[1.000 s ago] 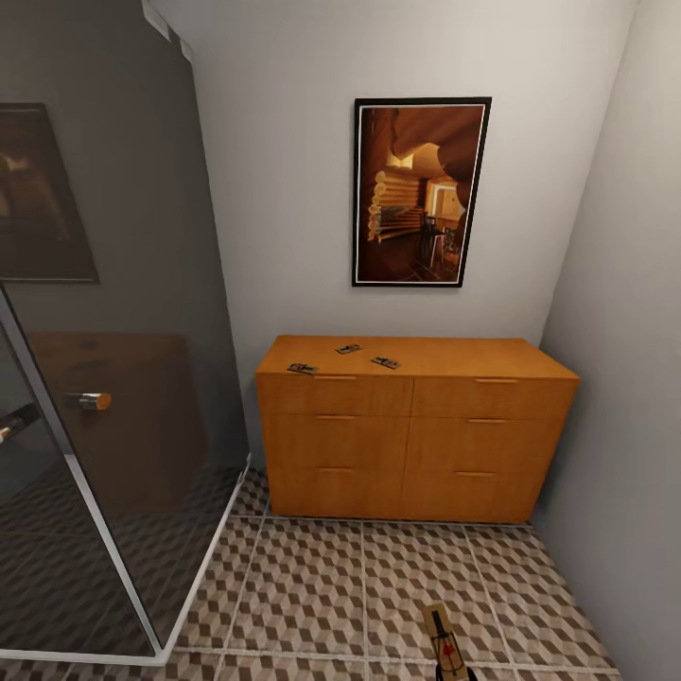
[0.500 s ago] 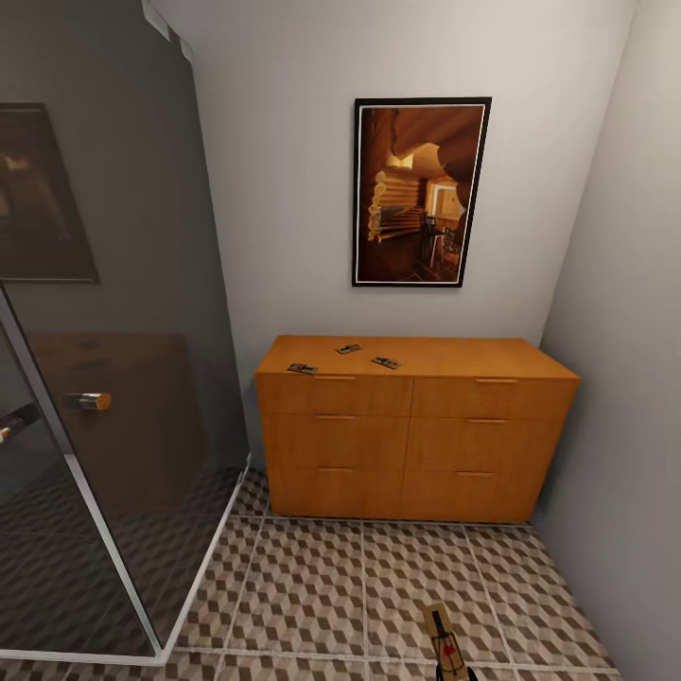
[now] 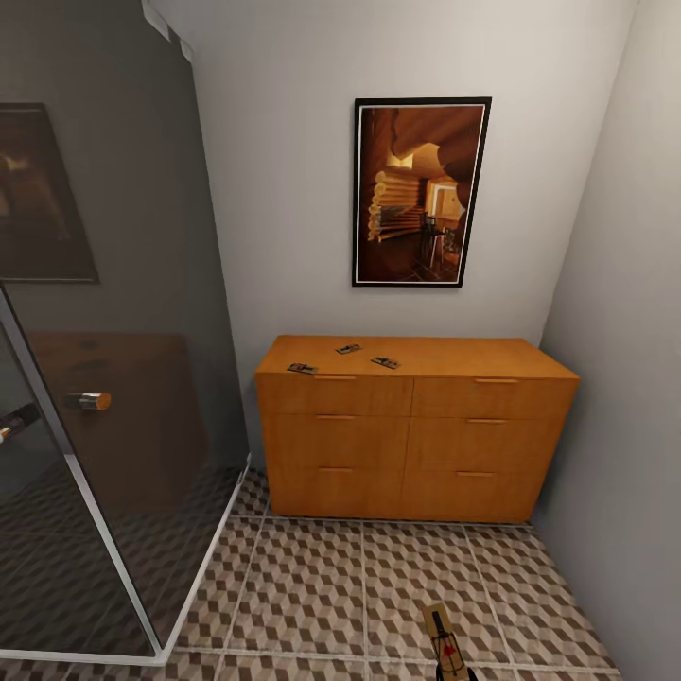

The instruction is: Take the four mousetraps from the cabinet in the bathroom and place them on the bathroom floor. Make sure all four end up on the same floor surface, and ensure that at least two of them are either under or directly next to the same bathroom sink.

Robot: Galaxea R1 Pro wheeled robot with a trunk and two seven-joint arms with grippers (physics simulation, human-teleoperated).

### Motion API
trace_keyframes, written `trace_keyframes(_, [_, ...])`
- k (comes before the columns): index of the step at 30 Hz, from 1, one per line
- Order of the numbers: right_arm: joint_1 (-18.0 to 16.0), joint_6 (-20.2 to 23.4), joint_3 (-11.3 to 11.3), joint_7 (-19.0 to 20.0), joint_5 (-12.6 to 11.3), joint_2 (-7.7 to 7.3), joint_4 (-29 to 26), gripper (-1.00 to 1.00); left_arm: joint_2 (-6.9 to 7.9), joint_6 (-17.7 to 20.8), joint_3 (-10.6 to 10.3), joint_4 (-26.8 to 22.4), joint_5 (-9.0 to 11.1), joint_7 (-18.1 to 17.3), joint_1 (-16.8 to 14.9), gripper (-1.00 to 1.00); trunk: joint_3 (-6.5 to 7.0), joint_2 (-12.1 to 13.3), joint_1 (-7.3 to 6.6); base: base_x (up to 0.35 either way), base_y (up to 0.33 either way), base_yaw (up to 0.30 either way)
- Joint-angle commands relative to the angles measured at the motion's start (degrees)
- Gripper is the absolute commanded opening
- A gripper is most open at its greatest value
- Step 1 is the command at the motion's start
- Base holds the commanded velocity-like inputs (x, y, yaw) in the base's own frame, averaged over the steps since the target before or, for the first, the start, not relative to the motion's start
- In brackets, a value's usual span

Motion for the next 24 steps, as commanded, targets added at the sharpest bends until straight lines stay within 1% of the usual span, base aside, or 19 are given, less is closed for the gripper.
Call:
trace_keyframes(1, [-0.04, -0.01, 0.21, -0.44, 0.29, 0.00, 0.04, -1.00, -0.01, 0.60, 0.11, -1.41, 0.02, 0.04, 0.05, 1.00, -0.05, -0.03, 0.00, 0.000, 0.000, 0.000])
trace_keyframes(3, [-0.04, 0.28, 0.21, -0.44, 0.29, -0.01, 0.04, -1.00, 0.03, 4.23, 0.13, -5.54, 0.03, 0.06, 0.05, 1.00, -0.05, -0.03, 0.00, 0.000, 0.000, 0.000])
trace_keyframes(4, [-0.04, 0.45, 0.21, -0.44, 0.29, -0.01, 0.04, -1.00, 0.06, 8.18, 0.12, -8.85, 0.02, 0.05, 0.05, 1.00, -0.05, -0.03, 0.00, 0.000, 0.000, 0.000])
trace_keyframes(5, [-0.04, 0.54, 0.21, -0.44, 0.29, -0.02, 0.04, -1.00, 0.07, 10.46, 0.12, -10.69, 0.01, 0.03, 0.05, 1.00, -0.05, -0.03, 0.00, 0.000, 0.000, 0.000])
trace_keyframes(6, [-0.04, 0.73, 0.21, -0.44, 0.29, -0.03, 0.04, -1.00, 0.10, 15.41, 0.12, -14.76, 0.02, -0.03, 0.05, 1.00, -0.05, -0.03, 0.00, 0.000, 0.000, 0.000])
trace_keyframes(8, [-0.04, 0.86, 0.21, -0.44, 0.29, -0.05, 0.04, -1.00, 0.20, 20.38, 0.12, -19.18, 0.03, -0.12, 0.05, 1.00, -0.05, -0.03, 0.00, 0.000, 0.000, 0.000])
trace_keyframes(10, [-0.04, 1.04, 0.21, -0.44, 0.32, -0.05, 0.04, -1.00, 0.30, 28.92, 0.15, -28.18, 0.04, -0.27, 0.05, 1.00, -0.05, -0.03, 0.00, 0.000, 0.000, 0.000])
trace_keyframes(11, [-0.04, 1.04, 0.21, -0.42, 0.33, -0.06, 0.04, -1.00, 0.32, 30.64, 0.16, -30.43, 0.02, -0.30, 0.05, 1.00, -0.05, -0.03, 0.00, 0.000, 0.000, 0.000])
trace_keyframes(13, [-0.04, 1.09, 0.21, -0.42, 0.36, -0.16, 0.04, -1.00, 0.35, 36.40, 0.15, -39.38, 0.01, -0.31, 0.05, 1.00, -0.05, -0.03, 0.00, 0.000, 0.000, 0.000])
trace_keyframes(14, [-0.04, 1.11, 0.21, -0.42, 0.37, -0.19, 0.04, -1.00, 0.36, 37.79, 0.14, -41.51, 0.02, -0.33, 0.05, 1.00, -0.05, -0.03, 0.00, 0.000, 0.000, 0.000])
trace_keyframes(15, [-0.04, 1.13, 0.21, -0.43, 0.37, -0.23, 0.04, -1.00, 0.36, 40.81, 0.15, -45.61, 0.00, -0.33, -0.02, 1.00, -0.05, -0.03, 0.00, 0.000, 0.000, 0.000])
trace_keyframes(16, [-0.04, 1.13, 0.21, -0.43, 0.37, -0.25, 0.04, -1.00, 0.37, 42.53, 0.16, -47.56, -0.01, -0.32, -0.07, 1.00, -0.05, -0.03, 0.00, 0.000, 0.000, 0.000])
trace_keyframes(17, [-0.04, 1.14, 0.21, -0.43, 0.38, -0.27, 0.04, -1.00, 0.37, 46.33, 0.15, -51.43, -0.02, -0.35, -0.24, 1.00, -0.05, -0.03, 0.00, 0.000, 0.000, 0.000])
trace_keyframes(18, [-0.04, 1.15, 0.21, -0.43, 0.38, -0.28, 0.04, -1.00, 0.37, 48.35, 0.14, -53.33, -0.03, -0.38, -0.32, 1.00, -0.05, -0.03, 0.00, 0.000, 0.000, 0.000])
trace_keyframes(19, [-0.04, 1.15, 0.24, -0.43, 0.38, -0.26, 0.04, -1.00, 0.34, 52.42, 0.15, -57.03, -0.10, -0.39, -0.62, 1.00, -0.05, -0.03, 0.00, 0.000, 0.000, 0.000])
trace_keyframes(20, [-0.04, 1.15, 0.25, -0.43, 0.38, -0.25, 0.04, -1.00, 0.33, 54.37, 0.15, -58.75, -0.12, -0.39, -0.87, 1.00, -0.05, -0.03, 0.00, 0.000, 0.000, 0.000])
trace_keyframes(21, [-0.04, 1.16, 0.27, -0.43, 0.38, -0.19, 0.04, -1.00, 0.31, 57.77, 0.15, -61.87, -0.16, -0.40, -1.68, 1.00, -0.05, -0.03, 0.00, 0.000, 0.000, 0.000])
trace_keyframes(23, [-0.04, 1.16, 0.28, -0.44, 0.38, -0.14, 0.04, -1.00, 0.31, 60.26, 0.14, -64.39, -0.18, -0.35, -2.76, 1.00, -0.05, -0.03, 0.00, 0.000, 0.000, 0.000])
trace_keyframes(24, [-0.04, 1.16, 0.29, -0.44, 0.38, -0.07, 0.04, -1.00, 0.28, 61.97, 0.15, -66.17, -0.21, -0.29, -4.12, 1.00, -0.05, -0.03, 0.00, 0.000, 0.000, 0.000])
